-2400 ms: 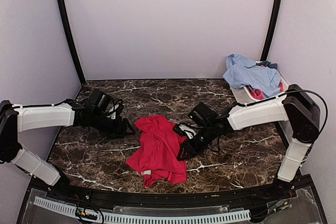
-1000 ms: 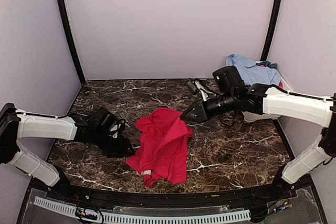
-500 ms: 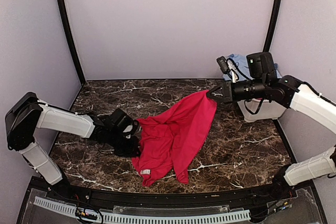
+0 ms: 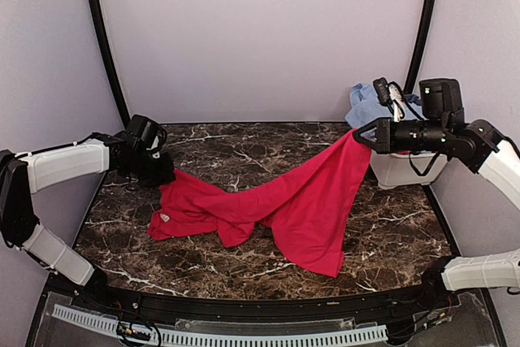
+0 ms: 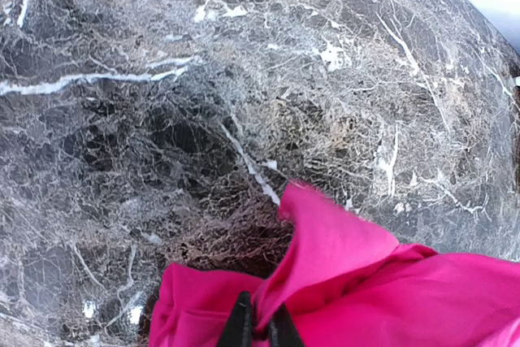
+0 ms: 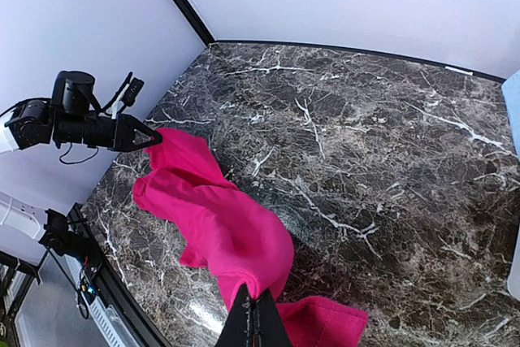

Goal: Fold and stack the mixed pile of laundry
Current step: Adjust the crumpled T-shirt at the center of the board.

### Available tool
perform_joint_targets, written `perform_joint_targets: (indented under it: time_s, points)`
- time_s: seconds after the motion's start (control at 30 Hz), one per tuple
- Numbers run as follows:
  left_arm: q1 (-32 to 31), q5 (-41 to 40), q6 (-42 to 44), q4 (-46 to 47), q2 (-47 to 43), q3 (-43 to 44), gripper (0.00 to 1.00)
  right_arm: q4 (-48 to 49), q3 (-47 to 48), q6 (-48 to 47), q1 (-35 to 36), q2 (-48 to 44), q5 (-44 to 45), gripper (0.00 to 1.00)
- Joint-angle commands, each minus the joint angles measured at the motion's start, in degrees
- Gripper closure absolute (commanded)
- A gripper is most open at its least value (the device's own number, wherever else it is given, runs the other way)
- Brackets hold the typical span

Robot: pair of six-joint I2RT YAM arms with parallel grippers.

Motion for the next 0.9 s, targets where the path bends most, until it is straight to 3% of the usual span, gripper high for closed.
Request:
perform_joint_targets:
  time_s: [0.0,0.13,0.2,0.43,0.7,0.87]
  points:
    - [1.3,0.8,5.3,-5.5,0.5,1.0,0.73,0.7,-1.7,-0.9,-0.5,0.9,-0.9,1.0]
    - [-0.8,3.1,8.4,-0.8,-9.2,-3.9,0.34,3.6,-4.9,0.2,-0.5,2.3,-4.6,1.0]
    - [-4.4,1.8,10.0,-0.4,-13.7,-5.2,0.26,4.1,-5.0,0.1,-0.5,3.1,-4.6,1.0]
    - [-19.2,5.6,9.9,-1.5,-14.3,-8.5,0.28,3.1,-2.4,-1.8,-0.5,4.7,-0.8,1.0]
    - [-29.8,-0.2,9.2,-1.5,-2.0,-6.6,0.22,2.3,-0.2,-2.8,-0.5,5.0,-0.3,1.0]
    - [-38.8,-2.0,12.9,3.8,2.9,-5.0,0.34,1.6,0.4,-3.2,-0.5,5.4,-0.4,1.0]
